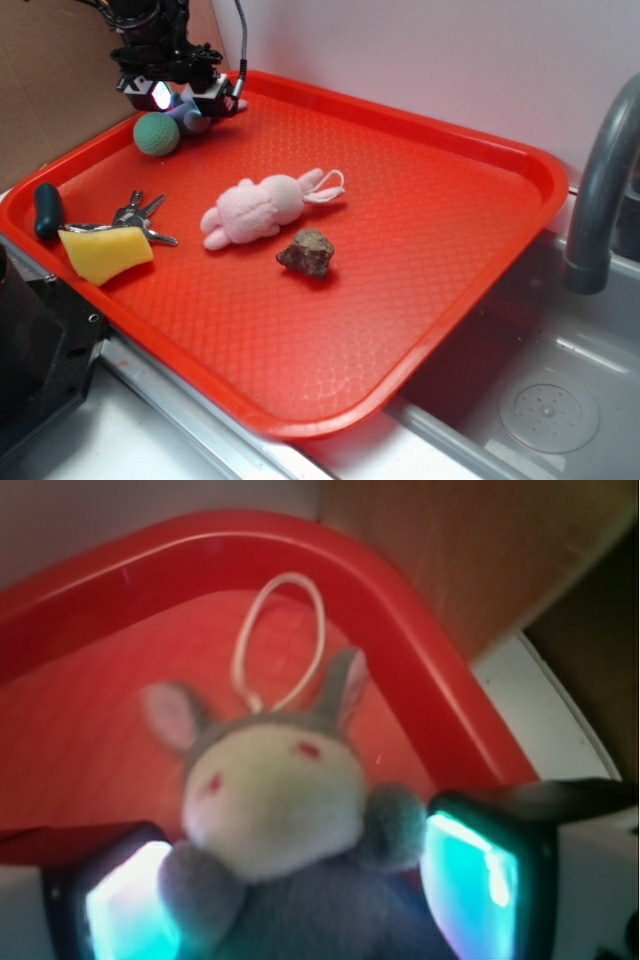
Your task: Grab the gray animal.
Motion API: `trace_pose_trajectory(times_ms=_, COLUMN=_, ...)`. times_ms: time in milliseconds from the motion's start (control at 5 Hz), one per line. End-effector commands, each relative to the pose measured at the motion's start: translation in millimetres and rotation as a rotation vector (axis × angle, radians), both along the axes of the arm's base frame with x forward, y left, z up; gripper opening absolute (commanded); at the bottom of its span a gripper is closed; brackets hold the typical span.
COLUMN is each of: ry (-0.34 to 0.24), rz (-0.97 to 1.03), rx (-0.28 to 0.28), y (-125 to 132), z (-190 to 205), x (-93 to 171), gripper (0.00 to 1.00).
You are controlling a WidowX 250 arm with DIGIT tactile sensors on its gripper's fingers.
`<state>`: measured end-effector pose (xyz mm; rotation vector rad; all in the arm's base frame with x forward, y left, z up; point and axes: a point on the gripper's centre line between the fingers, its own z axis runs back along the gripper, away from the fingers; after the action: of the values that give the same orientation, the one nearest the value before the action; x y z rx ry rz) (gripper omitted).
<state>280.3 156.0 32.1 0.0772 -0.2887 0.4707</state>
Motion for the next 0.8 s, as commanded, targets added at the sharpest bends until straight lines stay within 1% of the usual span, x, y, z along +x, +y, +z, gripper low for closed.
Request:
trace_pose_trajectory(times_ms=0, ry=-0.022, rz=0.013, rx=0.001, y=9, z=3, x=2, gripper=0.00)
trace_pose_trajectory(times_ms=200, ry=-0.013, rz=0.009, rx=-0.052, y=-9, z=22, x=-22, gripper=0.00)
trace_pose_trajectory(times_ms=400, ry=0.017, rz=-0.065, rx=-0.126, y=-44, z=64, x=-55, gripper=0.00)
trace_pose_trajectory(times_ms=600, ry=0.018, rz=-0.168, rx=-0.112, y=-69, z=94, x=-66, gripper=0.00)
